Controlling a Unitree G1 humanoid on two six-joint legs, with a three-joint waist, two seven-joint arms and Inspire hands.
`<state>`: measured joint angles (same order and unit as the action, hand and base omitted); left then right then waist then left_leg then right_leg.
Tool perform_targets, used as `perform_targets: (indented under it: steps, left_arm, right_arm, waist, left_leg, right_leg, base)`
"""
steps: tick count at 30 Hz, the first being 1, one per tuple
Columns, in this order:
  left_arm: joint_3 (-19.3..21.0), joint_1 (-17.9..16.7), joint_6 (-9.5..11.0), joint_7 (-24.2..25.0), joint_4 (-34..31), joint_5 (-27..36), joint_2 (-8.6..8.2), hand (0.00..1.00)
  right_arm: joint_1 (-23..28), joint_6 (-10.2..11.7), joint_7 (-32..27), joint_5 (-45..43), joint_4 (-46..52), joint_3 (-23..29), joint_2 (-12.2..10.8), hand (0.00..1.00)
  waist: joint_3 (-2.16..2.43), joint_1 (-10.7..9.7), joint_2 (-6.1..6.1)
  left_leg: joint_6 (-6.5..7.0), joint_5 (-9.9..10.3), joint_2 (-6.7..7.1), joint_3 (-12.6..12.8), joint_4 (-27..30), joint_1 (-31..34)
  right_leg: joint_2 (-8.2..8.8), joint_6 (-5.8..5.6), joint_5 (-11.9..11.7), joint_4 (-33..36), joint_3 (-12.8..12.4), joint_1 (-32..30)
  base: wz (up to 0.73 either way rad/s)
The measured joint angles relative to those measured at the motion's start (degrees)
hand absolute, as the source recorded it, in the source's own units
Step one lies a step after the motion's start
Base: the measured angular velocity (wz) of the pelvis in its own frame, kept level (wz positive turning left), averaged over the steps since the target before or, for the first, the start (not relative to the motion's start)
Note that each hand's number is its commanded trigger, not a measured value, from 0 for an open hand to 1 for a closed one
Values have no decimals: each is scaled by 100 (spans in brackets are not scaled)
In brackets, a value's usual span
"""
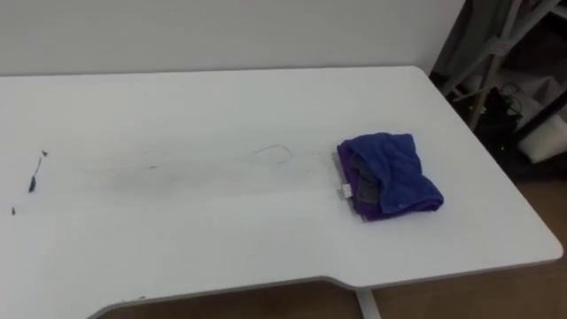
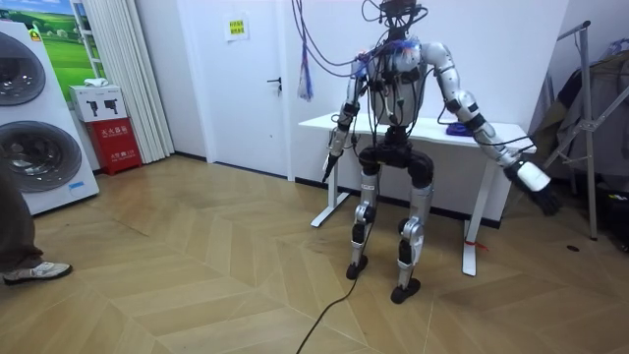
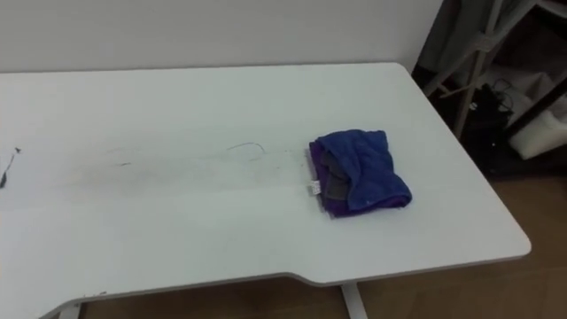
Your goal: Wipe table
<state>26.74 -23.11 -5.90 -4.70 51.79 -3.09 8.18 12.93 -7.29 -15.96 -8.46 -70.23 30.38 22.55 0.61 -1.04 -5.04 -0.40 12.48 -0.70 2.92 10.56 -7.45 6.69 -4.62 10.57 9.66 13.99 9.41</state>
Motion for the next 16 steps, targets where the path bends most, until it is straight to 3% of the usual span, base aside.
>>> perform_targets:
  steps: [2, 5, 7, 12, 16]
  left_arm:
    - [-91, 26, -8, -9, 96, 11, -6, 0]
    - [-403, 83, -12, -34, 120, -1, -30, 0]
    - [-712, 233, -7, -80, 245, -27, -51, 0]
    - [-1278, 373, 108, -174, 455, -147, -93, 0]
    - [-1363, 361, 79, -383, 463, -308, -172, 0]
  right_arm:
    - [83, -83, 68, -46, -82, -178, -242, 0]
    - [135, -272, 306, -215, -77, -739, -611, 0]
    - [70, -279, 378, -470, -77, -1212, -830, 0]
    - [-321, -153, 479, -582, 56, -1897, -999, 0]
    - [-526, 3, 489, -793, 385, -2305, -1159, 0]
  waist:
    - [19, 0, 55]
    - [-1, 14, 119]
    - [-12, 173, 235]
    - [-38, 314, 394]
    - [-51, 332, 388]
  left_leg:
    - [-2, 1, -6, -1, 5, -3]
    - [-5, 14, -14, 8, 3, -5]
    - [-9, 49, -39, 77, -1, -23]
    - [-24, 103, -71, 118, 87, -6]
    - [-25, 103, -69, 84, 65, 24]
  right_leg:
    - [-6, 0, 0, 5, 0, -4]
    - [-11, 1, -1, 33, 2, -19]
    - [-37, 14, -12, 44, -89, -38]
    - [-69, 22, -18, 55, -116, -32]
    - [-72, 18, -15, -3, -87, -30]
  base:
    - [0]
    - [-3]
    - [-18]
    - [-5]
    - [4]
